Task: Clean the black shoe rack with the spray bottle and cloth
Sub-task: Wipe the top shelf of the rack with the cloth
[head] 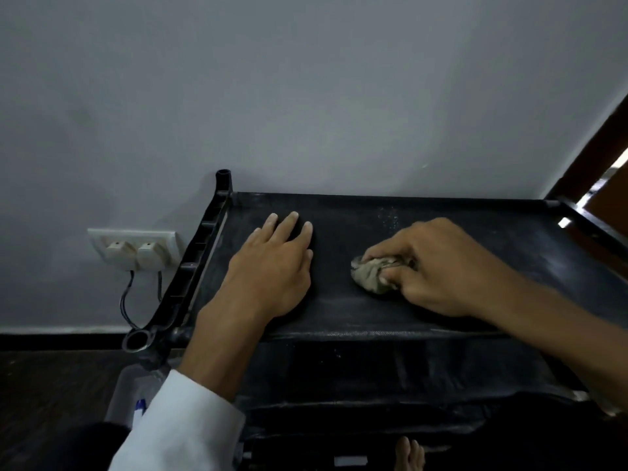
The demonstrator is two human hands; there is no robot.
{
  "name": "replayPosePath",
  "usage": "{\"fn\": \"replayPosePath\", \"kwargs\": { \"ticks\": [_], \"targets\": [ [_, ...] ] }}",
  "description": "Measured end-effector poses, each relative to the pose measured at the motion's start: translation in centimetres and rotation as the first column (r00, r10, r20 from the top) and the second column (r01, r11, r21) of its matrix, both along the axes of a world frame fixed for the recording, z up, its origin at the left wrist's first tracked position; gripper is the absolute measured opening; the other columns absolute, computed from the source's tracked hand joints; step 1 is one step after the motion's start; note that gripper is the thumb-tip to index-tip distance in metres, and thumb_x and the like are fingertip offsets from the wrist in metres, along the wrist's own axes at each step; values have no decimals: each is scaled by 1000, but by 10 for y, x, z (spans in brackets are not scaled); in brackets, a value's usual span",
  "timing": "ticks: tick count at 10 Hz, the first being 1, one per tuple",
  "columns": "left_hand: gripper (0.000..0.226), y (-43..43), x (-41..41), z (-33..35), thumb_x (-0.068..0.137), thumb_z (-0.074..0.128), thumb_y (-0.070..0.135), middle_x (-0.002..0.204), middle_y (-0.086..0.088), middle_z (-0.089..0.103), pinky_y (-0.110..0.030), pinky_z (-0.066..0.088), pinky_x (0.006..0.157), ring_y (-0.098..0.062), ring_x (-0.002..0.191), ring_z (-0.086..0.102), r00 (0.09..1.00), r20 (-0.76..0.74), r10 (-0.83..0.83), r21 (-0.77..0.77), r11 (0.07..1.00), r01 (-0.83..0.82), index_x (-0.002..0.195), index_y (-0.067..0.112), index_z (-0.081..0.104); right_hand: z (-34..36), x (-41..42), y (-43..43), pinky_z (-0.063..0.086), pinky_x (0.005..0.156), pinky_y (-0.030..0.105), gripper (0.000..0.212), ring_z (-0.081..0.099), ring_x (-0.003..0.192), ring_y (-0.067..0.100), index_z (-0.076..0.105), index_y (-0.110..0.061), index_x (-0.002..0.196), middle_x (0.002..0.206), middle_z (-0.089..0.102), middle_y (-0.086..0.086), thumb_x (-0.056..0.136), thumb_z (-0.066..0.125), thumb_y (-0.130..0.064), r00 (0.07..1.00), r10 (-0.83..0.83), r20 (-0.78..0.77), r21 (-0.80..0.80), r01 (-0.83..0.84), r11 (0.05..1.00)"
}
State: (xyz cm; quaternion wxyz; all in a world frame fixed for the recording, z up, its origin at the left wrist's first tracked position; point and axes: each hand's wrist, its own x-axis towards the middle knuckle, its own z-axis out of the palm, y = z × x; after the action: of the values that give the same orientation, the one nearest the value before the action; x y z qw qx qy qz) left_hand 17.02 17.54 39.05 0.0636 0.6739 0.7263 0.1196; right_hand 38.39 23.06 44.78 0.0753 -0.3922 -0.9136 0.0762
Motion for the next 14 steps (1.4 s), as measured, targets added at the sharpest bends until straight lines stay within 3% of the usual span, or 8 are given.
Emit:
{"fn": "replayPosePath", "kwargs": {
  "ticks": [2, 3, 5, 8, 10, 11, 12, 14],
  "targets": [
    [53, 4, 7, 2, 106, 26, 29, 166, -2, 0, -42, 5, 124, -25, 152, -5, 999, -19, 27, -20, 999, -28, 157, 21, 12, 5, -8, 41, 49, 79, 20, 31, 68, 92, 11, 76, -39, 106, 95, 76, -14, 89, 65, -16, 987, -161, -6, -8, 161, 987],
    [53, 6, 8, 3, 106, 27, 27, 166, -3, 0, -43, 4, 124, -25, 152, -5, 1000, -12, 28, -22, 999, -28, 157, 20, 13, 2, -14, 24, 53, 89, 20, 36, 67, 96, 0, 74, -43, 108, 100, 75, -21, 88, 63, -15, 995, -81, -50, -121, 74, 990],
    [53, 2, -2, 1, 106, 26, 28, 166, 1, -2, -36, 1, 123, -19, 152, -7, 998, 53, -13, -8, 1000, 14, 157, 23, 12, 4, 14, -1, 40, 73, -4, 51, 61, 84, -21, 60, -65, 101, 89, 68, -39, 79, 66, -19, 999, 31, -37, -124, -35, 992],
    [55, 1, 6, 4, 105, 27, 23, 166, -1, -4, -40, 1, 124, -23, 152, -7, 1000, 18, 22, -25, 999, -22, 157, 20, 9, -2, -9, 38, 41, 82, 15, 32, 68, 95, 8, 77, -38, 101, 97, 77, -14, 82, 65, -16, 971, -220, -89, 14, 222, 975],
    [53, 1, -1, 2, 106, 26, 26, 166, 1, -3, -37, 1, 123, -20, 152, -7, 998, 56, -3, -14, 1000, 4, 157, 23, 11, 5, -4, 1, 49, 76, 5, 48, 67, 85, -9, 65, -61, 98, 93, 74, -26, 83, 66, -16, 999, 1, -33, -151, -6, 988],
    [53, 3, 0, 2, 106, 26, 27, 166, 0, -2, -37, 2, 122, -21, 152, -6, 999, 51, -10, -7, 1000, 10, 157, 22, 11, 21, 12, 4, 55, 63, 13, 38, 70, 69, -3, 68, -61, 85, 79, 74, -22, 85, 63, -23, 996, -84, 32, -230, 89, 969],
    [53, 4, 1, 2, 106, 26, 27, 166, 0, -2, -37, 2, 122, -21, 152, -5, 999, 54, -3, 3, 1000, 3, 157, 22, 11, 26, 17, 12, 51, 52, 15, 14, 69, 64, 2, 66, -49, 93, 79, 73, -17, 87, 58, -39, 968, -230, -104, -261, 196, 945],
    [53, 2, 0, 3, 106, 25, 26, 166, 0, -2, -37, 2, 122, -20, 152, -6, 998, 63, -6, -2, 1000, 6, 157, 22, 12, 26, 20, 31, 59, 60, 35, 38, 69, 79, 17, 62, -41, 104, 93, 69, 2, 94, 52, -6, 825, -416, -382, -377, 272, 885]
  ]
}}
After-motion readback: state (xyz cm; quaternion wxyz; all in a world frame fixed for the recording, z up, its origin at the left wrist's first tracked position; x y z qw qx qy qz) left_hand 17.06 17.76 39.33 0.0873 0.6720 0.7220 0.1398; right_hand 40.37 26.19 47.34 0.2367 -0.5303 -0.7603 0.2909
